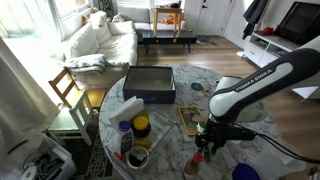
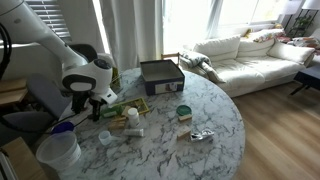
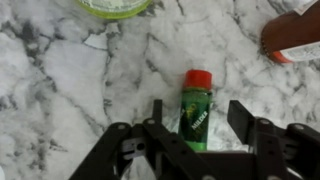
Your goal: Set the two bottles upright on the table
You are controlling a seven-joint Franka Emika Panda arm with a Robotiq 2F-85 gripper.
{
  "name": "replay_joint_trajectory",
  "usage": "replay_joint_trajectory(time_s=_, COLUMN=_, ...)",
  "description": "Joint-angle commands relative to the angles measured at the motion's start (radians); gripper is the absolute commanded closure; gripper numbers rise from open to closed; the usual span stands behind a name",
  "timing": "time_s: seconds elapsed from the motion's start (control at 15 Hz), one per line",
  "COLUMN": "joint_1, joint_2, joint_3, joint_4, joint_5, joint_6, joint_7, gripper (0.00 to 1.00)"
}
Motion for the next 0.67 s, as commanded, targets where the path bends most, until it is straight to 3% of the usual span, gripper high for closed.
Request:
replay_joint_trajectory(time_s=0.0, joint_1=-0.01, joint_2=0.003, joint_3=0.013, joint_4=0.002, joint_5=-0.003, joint_6=-0.03, joint_7=-0.013, gripper=0.62)
replay_joint_trajectory(time_s=0.27, joint_1=-0.022, joint_2=-0.011, joint_3=0.011, joint_4=0.022, joint_5=0.01, joint_6=-0.113, joint_7=-0.008, gripper=0.91)
replay_joint_trajectory(time_s=0.6, joint_1=-0.065, joint_2=-0.012, joint_3=-0.01, joint_4=0.099, joint_5=0.048, joint_6=-0.278, joint_7=-0.02, gripper=0.92)
